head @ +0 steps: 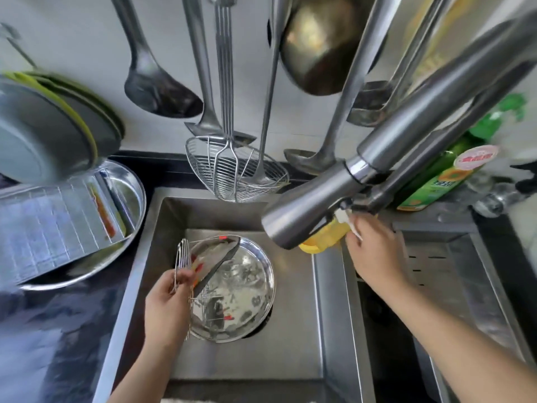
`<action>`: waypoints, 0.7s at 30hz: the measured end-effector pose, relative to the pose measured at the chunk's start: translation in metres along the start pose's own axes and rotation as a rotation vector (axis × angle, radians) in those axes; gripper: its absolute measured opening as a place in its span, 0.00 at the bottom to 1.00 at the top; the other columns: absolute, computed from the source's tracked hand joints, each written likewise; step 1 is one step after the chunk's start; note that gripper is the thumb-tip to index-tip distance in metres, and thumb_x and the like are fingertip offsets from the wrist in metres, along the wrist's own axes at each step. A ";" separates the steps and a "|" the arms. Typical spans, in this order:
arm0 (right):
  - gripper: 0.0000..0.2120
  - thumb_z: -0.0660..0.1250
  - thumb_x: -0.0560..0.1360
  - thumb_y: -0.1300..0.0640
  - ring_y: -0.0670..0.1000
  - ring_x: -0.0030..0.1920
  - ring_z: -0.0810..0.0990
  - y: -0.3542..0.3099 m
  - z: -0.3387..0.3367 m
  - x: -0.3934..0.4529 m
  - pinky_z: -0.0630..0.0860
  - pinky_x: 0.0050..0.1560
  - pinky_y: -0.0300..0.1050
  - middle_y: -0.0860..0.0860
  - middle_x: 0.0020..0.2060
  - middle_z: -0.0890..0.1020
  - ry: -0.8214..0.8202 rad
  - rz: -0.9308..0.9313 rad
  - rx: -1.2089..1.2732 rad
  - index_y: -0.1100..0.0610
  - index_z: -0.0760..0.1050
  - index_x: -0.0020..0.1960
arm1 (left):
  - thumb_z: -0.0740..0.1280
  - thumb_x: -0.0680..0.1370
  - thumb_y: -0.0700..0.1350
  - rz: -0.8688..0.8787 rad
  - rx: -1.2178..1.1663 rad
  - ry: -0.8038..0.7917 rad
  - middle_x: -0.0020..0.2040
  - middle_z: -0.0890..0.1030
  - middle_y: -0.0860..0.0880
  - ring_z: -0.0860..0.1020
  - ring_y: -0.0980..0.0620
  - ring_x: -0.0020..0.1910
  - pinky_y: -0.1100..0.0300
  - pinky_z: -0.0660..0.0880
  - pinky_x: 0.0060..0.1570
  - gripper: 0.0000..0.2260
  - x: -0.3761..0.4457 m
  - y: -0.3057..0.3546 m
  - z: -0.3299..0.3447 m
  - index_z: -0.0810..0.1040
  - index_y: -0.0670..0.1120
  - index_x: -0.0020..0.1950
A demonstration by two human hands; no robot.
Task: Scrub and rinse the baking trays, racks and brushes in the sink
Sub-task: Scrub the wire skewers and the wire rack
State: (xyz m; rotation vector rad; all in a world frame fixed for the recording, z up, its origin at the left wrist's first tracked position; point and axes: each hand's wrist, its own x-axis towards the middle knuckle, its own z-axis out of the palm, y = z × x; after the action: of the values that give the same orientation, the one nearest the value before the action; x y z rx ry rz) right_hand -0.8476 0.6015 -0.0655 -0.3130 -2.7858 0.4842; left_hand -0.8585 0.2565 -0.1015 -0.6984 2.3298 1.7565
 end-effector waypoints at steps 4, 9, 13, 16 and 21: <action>0.05 0.68 0.75 0.62 0.62 0.39 0.82 -0.032 0.002 0.023 0.79 0.35 0.54 0.56 0.44 0.82 -0.133 -0.048 -0.120 0.59 0.78 0.50 | 0.65 0.78 0.29 -0.040 -0.021 -0.040 0.42 0.86 0.54 0.82 0.52 0.49 0.57 0.76 0.54 0.13 0.005 0.002 0.004 0.82 0.46 0.42; 0.10 0.59 0.81 0.63 0.65 0.52 0.81 -0.066 0.017 0.041 0.79 0.48 0.57 0.59 0.52 0.82 -0.188 0.300 -0.192 0.60 0.75 0.60 | 0.66 0.78 0.30 -0.055 -0.086 -0.076 0.43 0.86 0.53 0.83 0.52 0.49 0.56 0.75 0.54 0.14 0.002 0.001 -0.002 0.82 0.47 0.41; 0.08 0.60 0.83 0.55 0.63 0.44 0.81 -0.058 0.024 0.003 0.75 0.37 0.51 0.57 0.42 0.81 -0.305 0.254 -0.157 0.58 0.75 0.50 | 0.66 0.76 0.29 -0.107 -0.143 -0.101 0.47 0.87 0.50 0.83 0.52 0.54 0.55 0.76 0.60 0.15 0.000 -0.005 -0.007 0.82 0.48 0.39; 0.13 0.59 0.83 0.49 0.61 0.43 0.80 -0.054 0.021 -0.019 0.75 0.38 0.51 0.55 0.39 0.79 -0.487 0.247 -0.075 0.57 0.73 0.47 | 0.69 0.76 0.31 -0.176 -0.162 -0.201 0.46 0.86 0.48 0.82 0.50 0.49 0.53 0.76 0.53 0.14 0.001 -0.008 -0.009 0.84 0.49 0.39; 0.11 0.54 0.85 0.49 0.60 0.49 0.77 -0.132 0.037 -0.041 0.69 0.45 0.51 0.59 0.49 0.80 -0.830 0.113 0.210 0.54 0.68 0.48 | 0.67 0.84 0.45 -0.228 -0.148 -0.352 0.43 0.87 0.54 0.83 0.51 0.48 0.53 0.76 0.51 0.08 -0.008 0.000 0.013 0.87 0.49 0.53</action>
State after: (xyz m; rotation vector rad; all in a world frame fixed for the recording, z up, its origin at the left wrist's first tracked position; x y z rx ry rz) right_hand -0.8426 0.4581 -0.0619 -0.2613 -3.4594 1.1459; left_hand -0.8541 0.2713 -0.1027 -0.5908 1.8316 1.7916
